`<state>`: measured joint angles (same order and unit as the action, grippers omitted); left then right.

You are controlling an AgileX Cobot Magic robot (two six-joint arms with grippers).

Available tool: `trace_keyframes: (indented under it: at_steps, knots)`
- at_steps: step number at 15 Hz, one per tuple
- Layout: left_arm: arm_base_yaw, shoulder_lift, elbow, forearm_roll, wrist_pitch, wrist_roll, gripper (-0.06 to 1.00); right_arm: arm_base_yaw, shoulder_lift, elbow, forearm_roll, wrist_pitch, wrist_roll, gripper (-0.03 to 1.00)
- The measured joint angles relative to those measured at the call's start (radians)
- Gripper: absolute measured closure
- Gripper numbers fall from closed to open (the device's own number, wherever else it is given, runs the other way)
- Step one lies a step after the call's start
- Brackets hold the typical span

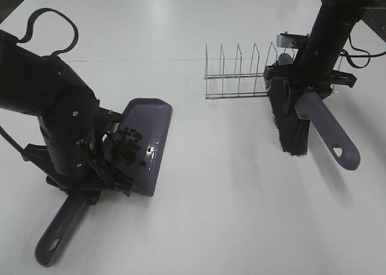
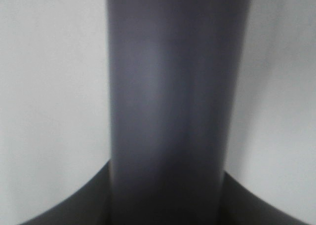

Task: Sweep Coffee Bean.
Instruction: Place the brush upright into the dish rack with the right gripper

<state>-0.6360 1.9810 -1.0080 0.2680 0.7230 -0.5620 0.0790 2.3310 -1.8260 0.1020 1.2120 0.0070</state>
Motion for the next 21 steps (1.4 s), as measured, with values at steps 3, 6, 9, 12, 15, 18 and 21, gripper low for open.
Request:
trace_keyframes:
  at_steps: [3, 6, 9, 12, 15, 18, 21]
  knots:
    - [0.0, 0.0, 0.0, 0.0, 0.0, 0.0, 0.61, 0.0, 0.044, -0.084, 0.0, 0.009, 0.0, 0.67]
    - [0.0, 0.0, 0.0, 0.001, 0.0, 0.004, 0.61, 0.0, 0.127, -0.237, 0.003, 0.031, 0.001, 0.67]
    - [0.0, 0.0, 0.0, 0.001, 0.0, 0.004, 0.61, 0.0, 0.163, -0.317, -0.023, 0.038, 0.001, 0.67]
    - [0.0, 0.0, 0.0, 0.001, 0.0, 0.005, 0.61, 0.0, 0.203, -0.381, -0.029, 0.043, 0.001, 0.67]
    - [0.0, 0.0, 0.0, 0.002, 0.001, 0.005, 0.61, 0.0, 0.206, -0.39, -0.026, 0.045, 0.003, 0.67]
    - [0.0, 0.0, 0.0, 0.002, 0.002, 0.005, 0.61, 0.0, 0.21, -0.412, 0.003, 0.049, 0.01, 0.66]
    - [0.0, 0.0, 0.0, 0.002, 0.002, 0.005, 0.61, -0.001, 0.211, -0.476, 0.058, 0.02, 0.009, 0.34]
